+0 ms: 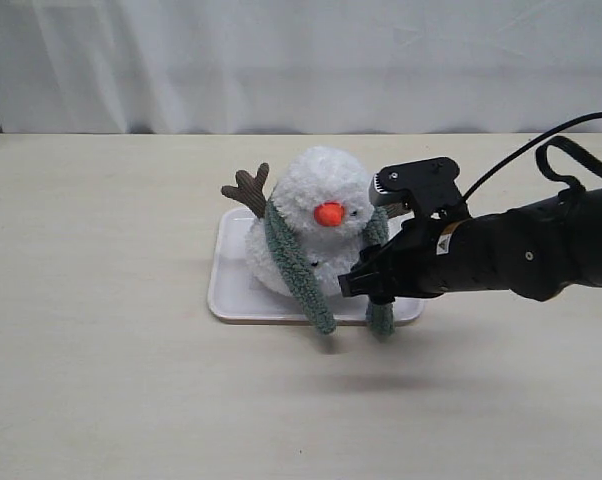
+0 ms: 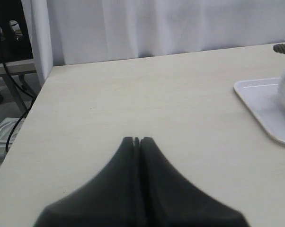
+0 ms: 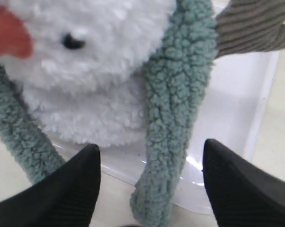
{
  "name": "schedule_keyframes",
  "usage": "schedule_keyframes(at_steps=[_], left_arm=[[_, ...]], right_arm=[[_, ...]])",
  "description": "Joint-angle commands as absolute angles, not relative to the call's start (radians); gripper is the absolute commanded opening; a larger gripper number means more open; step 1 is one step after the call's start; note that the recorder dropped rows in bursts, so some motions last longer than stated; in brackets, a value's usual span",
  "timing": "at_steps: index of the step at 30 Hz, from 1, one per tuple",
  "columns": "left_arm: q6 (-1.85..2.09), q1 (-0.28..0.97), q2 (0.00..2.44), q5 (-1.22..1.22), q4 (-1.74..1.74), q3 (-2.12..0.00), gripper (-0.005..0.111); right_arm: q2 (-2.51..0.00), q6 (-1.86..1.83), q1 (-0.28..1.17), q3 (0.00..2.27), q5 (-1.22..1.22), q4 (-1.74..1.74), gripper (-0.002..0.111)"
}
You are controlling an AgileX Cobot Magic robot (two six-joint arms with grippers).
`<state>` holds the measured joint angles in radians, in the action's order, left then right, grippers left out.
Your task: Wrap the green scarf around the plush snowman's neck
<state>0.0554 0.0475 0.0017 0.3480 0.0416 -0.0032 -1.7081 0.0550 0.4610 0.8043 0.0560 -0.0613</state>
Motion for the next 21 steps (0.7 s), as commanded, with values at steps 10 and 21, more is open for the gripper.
schedule_keyframes(at_steps=[10,21], left_arm=[[0.054,0.046,0.0,0.332,0.041,0.0,0.0],[0.054,0.046,0.0,0.332,0.041,0.0,0.0]], right_arm=[[-1.815,0.046,0.457,0.802,-0.014,-0.067,0.046],[-1.797,0.049,0.457,0.802,0.044,-0.105,0.004]])
